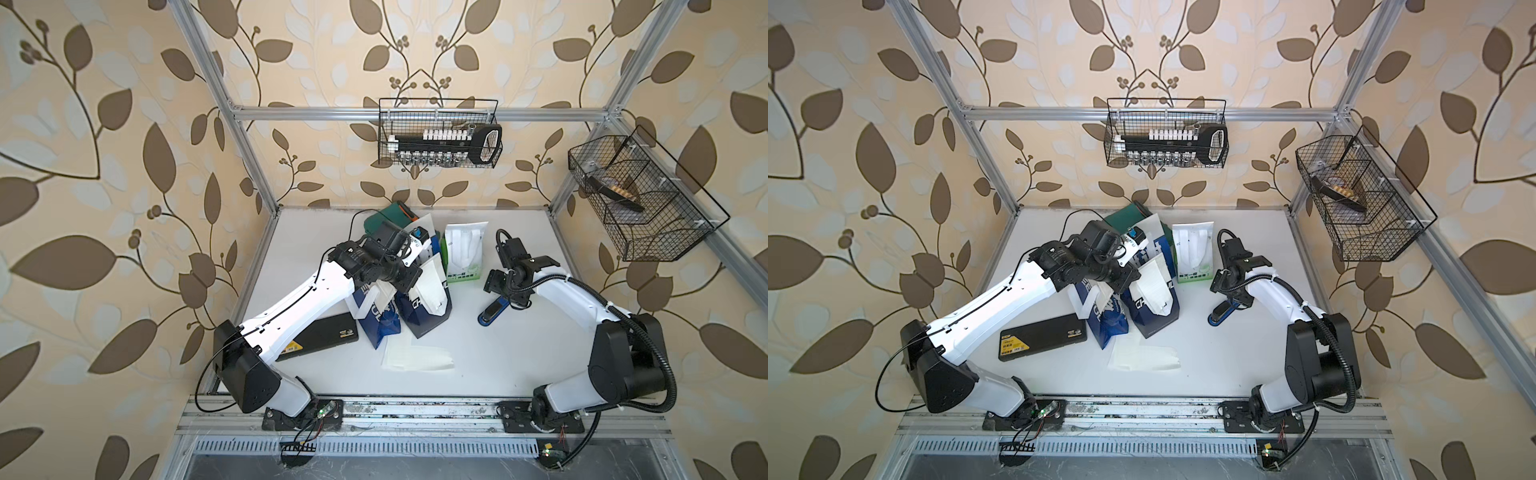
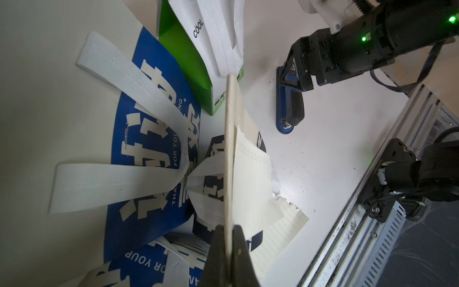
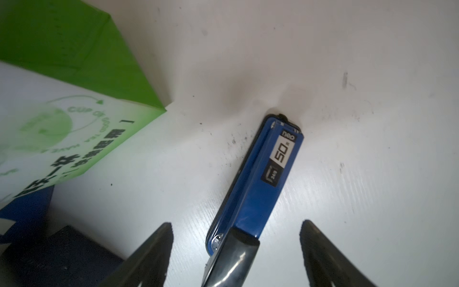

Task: Staple the receipts to the bags
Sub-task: Pick up the stapler from the center of the board.

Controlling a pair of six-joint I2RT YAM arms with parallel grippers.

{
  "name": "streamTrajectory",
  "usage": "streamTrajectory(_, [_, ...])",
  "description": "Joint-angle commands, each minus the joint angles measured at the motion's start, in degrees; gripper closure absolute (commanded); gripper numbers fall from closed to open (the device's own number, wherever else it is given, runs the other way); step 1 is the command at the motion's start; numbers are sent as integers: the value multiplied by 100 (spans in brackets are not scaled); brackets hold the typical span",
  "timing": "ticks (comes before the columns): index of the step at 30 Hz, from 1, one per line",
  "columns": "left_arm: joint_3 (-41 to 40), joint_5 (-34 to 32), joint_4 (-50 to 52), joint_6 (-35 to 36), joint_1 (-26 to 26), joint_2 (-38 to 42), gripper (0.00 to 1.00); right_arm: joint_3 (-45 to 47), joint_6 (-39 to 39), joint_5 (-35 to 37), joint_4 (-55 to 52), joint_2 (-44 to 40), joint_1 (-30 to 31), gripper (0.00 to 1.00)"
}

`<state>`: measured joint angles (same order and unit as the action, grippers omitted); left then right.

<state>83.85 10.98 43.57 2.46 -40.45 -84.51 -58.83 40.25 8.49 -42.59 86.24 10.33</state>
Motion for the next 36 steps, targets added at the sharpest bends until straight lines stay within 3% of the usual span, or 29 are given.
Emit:
streamTrajectory(1, [-70, 44, 70, 107, -60, -2, 100, 215, 468, -295, -89, 176, -118, 20])
streamTrajectory(6, [-98, 162, -24, 74, -91, 16, 100, 438, 598, -337, 296, 487, -126, 25])
streamTrajectory(13, [-92, 157, -24, 84, -121, 31, 100, 706, 635, -352, 712, 610, -142, 47])
streamTrajectory(15, [-93, 151, -24, 95, -126, 26, 100, 741, 575, -330, 763, 621, -154, 58])
streamTrajectory(18, [-89, 183, -22, 104, -134, 18, 100, 803, 471, -416, 833, 494, -204, 87])
streamTrajectory(20, [-88, 205, -24, 107, -124, 21, 100, 716, 276, -418, 713, 262, -211, 97])
streamTrajectory(25, [-34, 271, 34, 97, -130, -38, 100, 302, -450, -606, 778, -1135, -22, 100])
streamTrajectory(29, [-34, 266, 82, 124, -122, -60, 100, -451, -1257, -210, 1037, -2049, 808, 100])
streamTrajectory(36, [14, 400, 110, 62, -122, -127, 100, -1006, -1281, -374, 2793, -2080, 1759, 100])
